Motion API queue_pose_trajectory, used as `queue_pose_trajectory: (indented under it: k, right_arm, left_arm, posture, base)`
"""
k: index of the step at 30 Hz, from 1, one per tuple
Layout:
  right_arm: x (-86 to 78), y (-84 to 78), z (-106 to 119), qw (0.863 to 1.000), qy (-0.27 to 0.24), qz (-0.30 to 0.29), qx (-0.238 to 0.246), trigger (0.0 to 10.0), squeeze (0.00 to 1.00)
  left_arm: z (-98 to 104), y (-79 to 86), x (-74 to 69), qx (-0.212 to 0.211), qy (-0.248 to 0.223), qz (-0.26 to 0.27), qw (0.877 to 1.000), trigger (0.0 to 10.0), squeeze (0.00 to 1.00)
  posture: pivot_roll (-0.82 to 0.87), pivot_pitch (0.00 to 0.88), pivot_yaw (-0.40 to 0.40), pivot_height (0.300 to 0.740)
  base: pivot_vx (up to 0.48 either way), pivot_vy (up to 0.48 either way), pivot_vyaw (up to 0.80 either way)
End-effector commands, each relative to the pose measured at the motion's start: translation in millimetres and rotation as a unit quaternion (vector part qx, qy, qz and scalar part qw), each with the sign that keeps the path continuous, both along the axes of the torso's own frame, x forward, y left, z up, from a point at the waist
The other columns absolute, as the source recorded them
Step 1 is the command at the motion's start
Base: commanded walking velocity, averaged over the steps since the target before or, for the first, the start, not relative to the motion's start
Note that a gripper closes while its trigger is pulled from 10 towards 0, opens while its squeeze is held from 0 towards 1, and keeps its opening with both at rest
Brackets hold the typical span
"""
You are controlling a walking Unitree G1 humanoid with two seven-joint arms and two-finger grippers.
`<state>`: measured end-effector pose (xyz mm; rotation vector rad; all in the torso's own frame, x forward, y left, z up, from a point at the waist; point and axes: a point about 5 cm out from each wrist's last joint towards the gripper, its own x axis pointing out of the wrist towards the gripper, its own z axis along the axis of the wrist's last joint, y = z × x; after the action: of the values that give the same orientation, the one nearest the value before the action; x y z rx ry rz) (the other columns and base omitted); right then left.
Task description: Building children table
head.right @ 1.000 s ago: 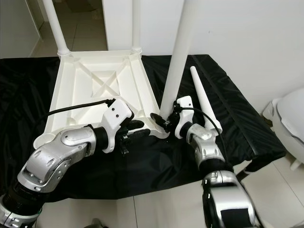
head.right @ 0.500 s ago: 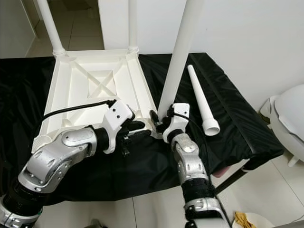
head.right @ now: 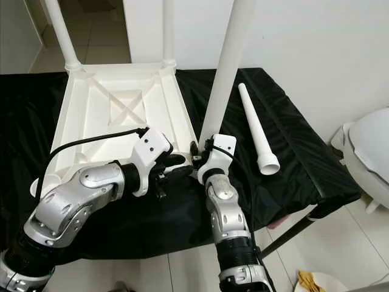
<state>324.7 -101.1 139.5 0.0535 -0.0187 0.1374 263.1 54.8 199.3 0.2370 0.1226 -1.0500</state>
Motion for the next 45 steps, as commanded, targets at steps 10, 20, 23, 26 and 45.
queue_pose_trajectory:
  k: [10, 20, 23, 26, 45]
  right_arm:
    - [4.1, -19.2, 1, 0.993, 0.004, 0.114, 0.005, 10.0, 1.00]
    - [12.4, -42.4, 1, 0.979, 0.001, 0.198, -0.044, 10.0, 1.00]
    - [18.3, -52.8, 4, 0.968, -0.004, 0.237, -0.081, 10.0, 0.00]
    - [28.5, -62.2, 10, 0.958, -0.011, 0.265, -0.108, 10.0, 0.00]
    - [40.7, -60.1, 3, 0.943, 0.013, 0.306, -0.131, 10.0, 0.00]
  left_arm:
    - [0, -2.6, -0.1, 0.003, -0.003, -0.016, 1.000, 10.0, 0.00]
    - [1, -0.8, 2.0, 0.005, -0.005, -0.014, 1.000, 10.0, 0.00]
    - [2, 0.0, 2.8, 0.006, -0.007, -0.014, 1.000, 10.0, 0.00]
    - [3, 0.7, 3.4, 0.007, -0.008, -0.014, 1.000, 10.0, 0.00]
    - [-3, 2.3, -5.0, 0.026, 0.008, -0.029, 0.999, 10.0, 0.00]
  posture:
    - [-0.03, 0.000, -0.055, 0.740]
    - [-0.03, 0.003, -0.043, 0.740]
    - [-0.03, 0.001, -0.036, 0.740]
    - [-0.02, 0.001, -0.030, 0.740]
    - [0.00, 0.015, -0.023, 0.740]
  base:
    - [0.000, 0.000, 0.00]
    - [0.000, 0.000, 0.00]
    - [0.000, 0.000, 0.00]
    - [0.000, 0.000, 0.00]
    - [0.000, 0.000, 0.00]
